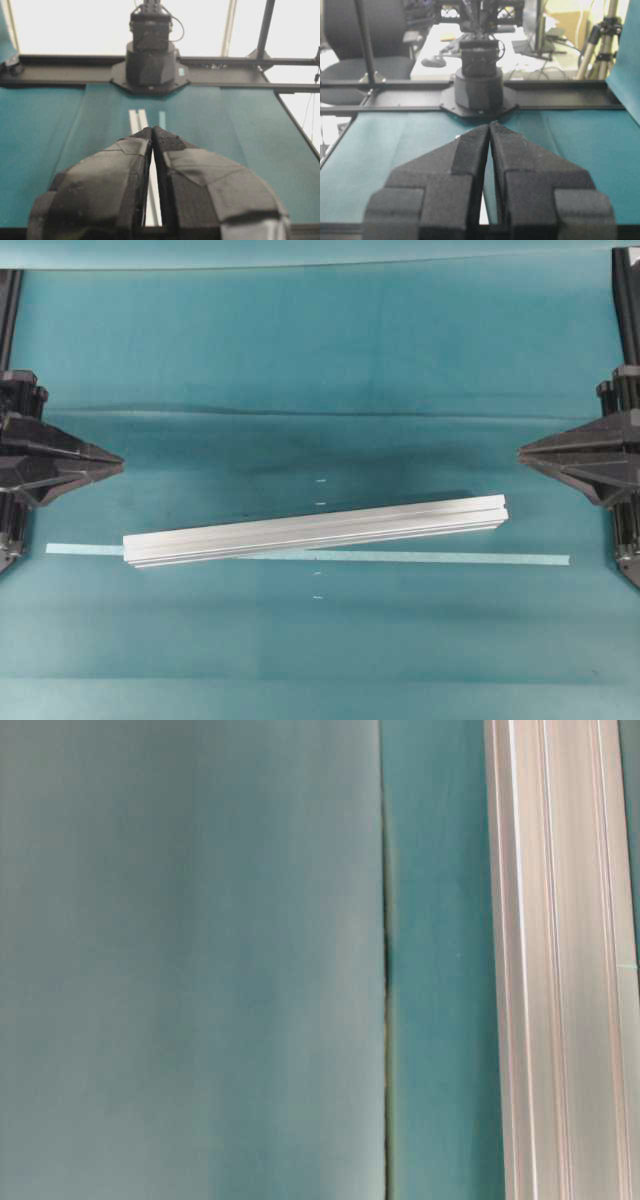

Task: Lift the metal rail with both hands.
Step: 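Move both grippers inward toward the two ends of the silver rail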

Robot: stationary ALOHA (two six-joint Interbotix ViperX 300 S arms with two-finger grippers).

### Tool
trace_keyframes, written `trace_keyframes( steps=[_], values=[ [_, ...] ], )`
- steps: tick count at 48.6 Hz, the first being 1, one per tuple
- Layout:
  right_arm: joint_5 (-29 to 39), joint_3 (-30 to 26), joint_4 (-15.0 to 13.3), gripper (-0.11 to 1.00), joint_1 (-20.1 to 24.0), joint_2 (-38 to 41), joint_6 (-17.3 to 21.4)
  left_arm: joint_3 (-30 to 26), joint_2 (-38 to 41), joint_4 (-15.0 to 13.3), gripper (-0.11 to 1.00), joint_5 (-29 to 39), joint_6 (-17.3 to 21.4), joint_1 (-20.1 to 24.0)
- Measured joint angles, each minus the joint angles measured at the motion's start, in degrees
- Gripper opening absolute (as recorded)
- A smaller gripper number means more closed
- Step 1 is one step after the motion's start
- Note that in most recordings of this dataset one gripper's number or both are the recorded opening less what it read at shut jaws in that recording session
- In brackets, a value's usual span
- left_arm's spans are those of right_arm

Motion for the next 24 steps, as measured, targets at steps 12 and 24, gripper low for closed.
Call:
trace_keyframes(
  steps=[12,24],
  values=[
    [13.62,-2.72,6.50,-0.03,-1.14,0.44,3.52,-5.54,4.57,0.62,-0.06,10.20,-8.79,-0.79],
    [35.77,-9.76,6.94,-0.03,-2.90,2.11,3.87,-12.57,7.12,0.79,-0.06,24.96,-8.53,-2.11]
  ],
)
